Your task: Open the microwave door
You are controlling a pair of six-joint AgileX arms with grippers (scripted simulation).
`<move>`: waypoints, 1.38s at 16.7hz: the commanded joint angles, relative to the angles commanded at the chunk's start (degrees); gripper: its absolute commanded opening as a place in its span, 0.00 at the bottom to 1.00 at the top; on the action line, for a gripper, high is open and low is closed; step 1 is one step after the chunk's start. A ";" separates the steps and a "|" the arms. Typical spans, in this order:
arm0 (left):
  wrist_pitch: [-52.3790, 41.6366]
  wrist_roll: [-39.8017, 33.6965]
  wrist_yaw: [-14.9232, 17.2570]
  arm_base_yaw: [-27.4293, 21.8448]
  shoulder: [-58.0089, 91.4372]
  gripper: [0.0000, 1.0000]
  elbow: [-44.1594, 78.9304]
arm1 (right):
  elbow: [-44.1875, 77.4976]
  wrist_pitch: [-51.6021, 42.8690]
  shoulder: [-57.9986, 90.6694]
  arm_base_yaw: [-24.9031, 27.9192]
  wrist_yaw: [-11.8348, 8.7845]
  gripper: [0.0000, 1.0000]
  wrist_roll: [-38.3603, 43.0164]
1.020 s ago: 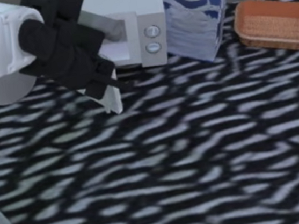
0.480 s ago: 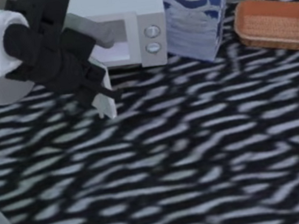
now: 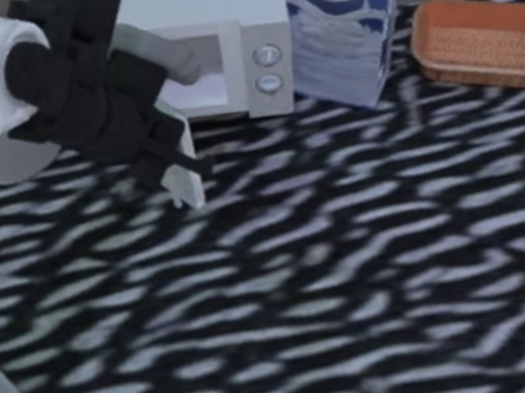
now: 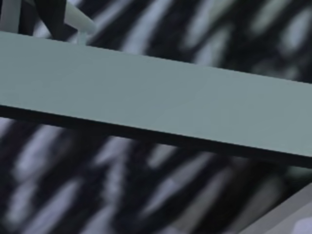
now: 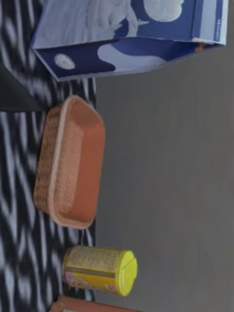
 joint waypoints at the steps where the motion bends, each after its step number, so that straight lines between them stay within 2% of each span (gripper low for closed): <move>1: 0.00 0.00 0.00 0.00 0.00 0.00 0.00 | 0.00 0.00 0.00 0.00 0.00 1.00 0.00; 14: 0.00 0.00 0.00 0.00 0.00 0.00 0.00 | 0.00 0.00 0.00 0.00 0.00 1.00 0.00; 17: -0.06 0.68 0.73 0.12 -0.05 0.00 -0.22 | 0.00 0.00 0.00 0.00 0.00 1.00 0.00; 23: -1.83 7.84 4.17 3.09 -1.30 0.00 -2.29 | 0.00 0.00 0.00 0.00 0.00 1.00 0.00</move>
